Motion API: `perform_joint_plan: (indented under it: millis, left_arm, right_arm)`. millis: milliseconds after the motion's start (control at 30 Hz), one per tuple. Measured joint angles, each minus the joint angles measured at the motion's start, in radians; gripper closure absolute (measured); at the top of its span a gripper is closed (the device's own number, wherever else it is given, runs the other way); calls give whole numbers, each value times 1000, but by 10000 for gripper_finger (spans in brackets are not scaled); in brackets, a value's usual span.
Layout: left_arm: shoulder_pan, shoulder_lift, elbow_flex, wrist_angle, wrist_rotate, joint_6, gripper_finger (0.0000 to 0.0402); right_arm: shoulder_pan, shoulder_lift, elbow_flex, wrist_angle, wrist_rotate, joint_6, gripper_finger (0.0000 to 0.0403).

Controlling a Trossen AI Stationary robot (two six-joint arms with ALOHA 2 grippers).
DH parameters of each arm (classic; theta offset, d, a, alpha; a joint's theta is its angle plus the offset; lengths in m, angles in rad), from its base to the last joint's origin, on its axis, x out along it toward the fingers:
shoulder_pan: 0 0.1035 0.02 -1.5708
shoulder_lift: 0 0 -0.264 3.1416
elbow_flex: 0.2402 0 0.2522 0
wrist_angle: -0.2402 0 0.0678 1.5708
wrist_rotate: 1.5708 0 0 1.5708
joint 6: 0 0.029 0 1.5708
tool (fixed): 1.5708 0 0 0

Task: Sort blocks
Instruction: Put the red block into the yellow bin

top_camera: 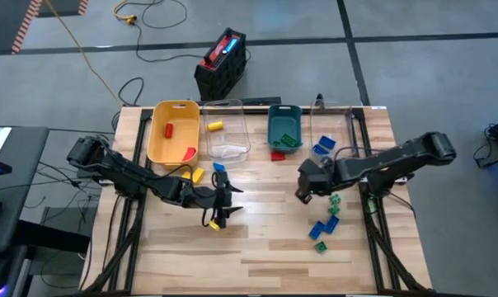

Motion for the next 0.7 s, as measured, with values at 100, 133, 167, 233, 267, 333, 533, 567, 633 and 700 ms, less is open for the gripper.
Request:
perform_joint_plan:
  millis: [100,133,167,233,267,333,533,567,633,700]
  left_arm:
    - [-13,0,0,28,0,106,161]
    - [-15,0,0,31,-4,148,161]
    - [-17,0,0,32,-10,187,161]
    - [-17,0,0,42,-18,266,161]
    - [-17,0,0,44,-21,316,161]
    - [-17,0,0,48,-24,420,161]
    - [-18,0,0,86,33,727,161]
    - [-18,0,0,91,49,758,161]
    - [-18,0,0,109,71,783,161]
    - [-19,0,0,126,89,785,161]
  right_arm:
    - [49,-30,21,79,-1,-51,333]
    - [61,-35,27,112,-9,-66,333]
    - [71,-36,30,147,-22,-81,333]
    - [89,-33,32,233,-57,-115,333]
    - [96,-25,32,285,-84,-132,333]
    - [106,-3,33,397,-143,-163,333]
    - [94,92,41,622,-277,-215,333]
    - [90,113,53,633,-294,-219,333]
    - [87,160,91,634,-319,-235,333]
    - [88,209,144,636,-349,-264,333]
